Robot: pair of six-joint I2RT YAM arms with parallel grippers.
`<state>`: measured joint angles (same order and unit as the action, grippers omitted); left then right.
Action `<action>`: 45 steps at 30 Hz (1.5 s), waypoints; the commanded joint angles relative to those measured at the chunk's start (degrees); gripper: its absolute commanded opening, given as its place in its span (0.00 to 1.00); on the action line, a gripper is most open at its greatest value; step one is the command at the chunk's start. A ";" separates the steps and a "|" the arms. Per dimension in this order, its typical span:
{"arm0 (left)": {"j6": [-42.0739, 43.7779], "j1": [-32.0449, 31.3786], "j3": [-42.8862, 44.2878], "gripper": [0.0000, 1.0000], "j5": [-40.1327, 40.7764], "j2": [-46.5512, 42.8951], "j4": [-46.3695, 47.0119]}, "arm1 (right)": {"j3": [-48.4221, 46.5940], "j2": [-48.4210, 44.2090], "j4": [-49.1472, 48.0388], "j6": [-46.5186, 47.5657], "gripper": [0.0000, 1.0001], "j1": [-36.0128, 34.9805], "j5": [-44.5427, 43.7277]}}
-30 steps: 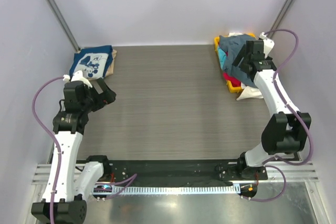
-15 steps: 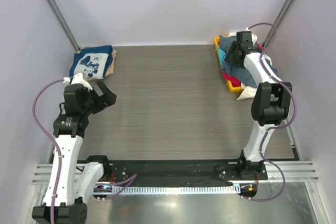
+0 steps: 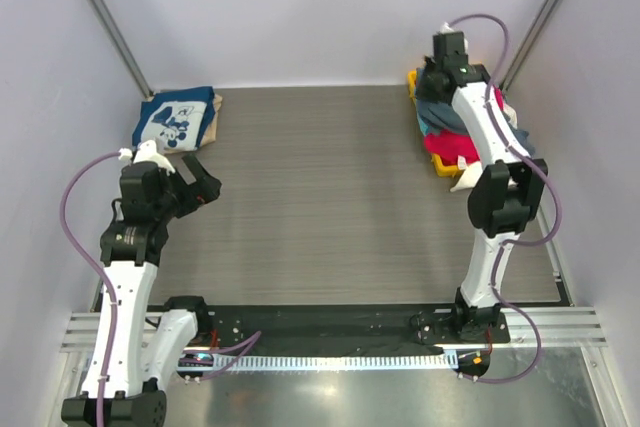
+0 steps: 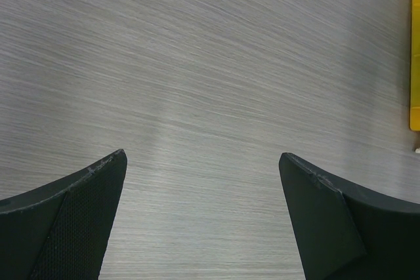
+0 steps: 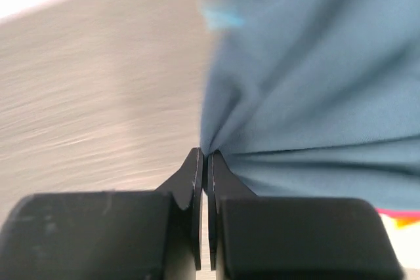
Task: Fold and stack the t-shirts
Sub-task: Grab the tshirt from the pile, then move the tshirt to the center of the board
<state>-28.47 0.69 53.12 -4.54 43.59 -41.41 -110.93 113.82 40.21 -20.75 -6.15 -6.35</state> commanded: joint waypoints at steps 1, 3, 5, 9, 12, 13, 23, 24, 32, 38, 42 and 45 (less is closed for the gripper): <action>0.08 -0.16 -0.21 1.00 0.23 -0.97 1.68 | -17.00 -7.39 1.09 0.72 0.01 -10.18 16.84; 0.26 -0.16 -0.13 1.00 0.67 -1.14 1.68 | -25.51 -8.34 0.84 -0.07 0.01 -12.99 20.40; 0.26 -0.16 0.05 1.00 1.28 -1.23 1.51 | -28.19 -9.92 0.67 -2.71 0.01 -12.75 17.26; 0.34 -0.16 0.40 1.00 4.09 -2.54 0.81 | -16.72 -15.28 -0.30 -6.13 0.01 -3.64 13.20; 0.17 -0.16 1.28 1.00 7.95 -2.81 -0.86 | 0.32 -17.13 -1.88 -6.41 0.07 -0.62 13.39; 0.17 -0.25 1.46 1.00 8.66 -2.99 -0.95 | 4.89 -18.36 -3.10 -5.80 0.47 -0.35 12.16; -0.36 -0.25 1.90 1.00 10.25 -1.68 -2.01 | 43.77 -32.85 -11.90 -3.86 0.98 -0.79 12.31; -0.27 -0.16 1.90 1.00 9.73 -1.50 -2.10 | 44.31 -33.83 -11.99 -3.16 0.98 -1.57 13.37; -1.32 -0.16 0.84 1.00 8.23 -2.90 -0.61 | 46.41 -43.94 -2.86 0.54 0.98 -8.26 0.96; -0.54 -4.72 -0.21 1.00 -0.74 1.57 2.21 | 55.80 -51.49 -3.45 -5.34 0.99 -8.17 -5.88; -2.99 -16.47 -0.30 1.00 3.90 6.76 1.42 | 59.08 -56.77 -5.93 -7.11 0.98 -8.17 -3.83; -8.34 -23.24 -1.79 1.00 6.19 9.49 2.12 | 59.61 -58.89 -6.45 -6.41 0.98 -8.17 -3.67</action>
<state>-32.01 -16.99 52.51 -0.51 51.66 -40.64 -50.81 58.35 36.86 -26.09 -14.17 -8.69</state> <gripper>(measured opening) 0.996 0.985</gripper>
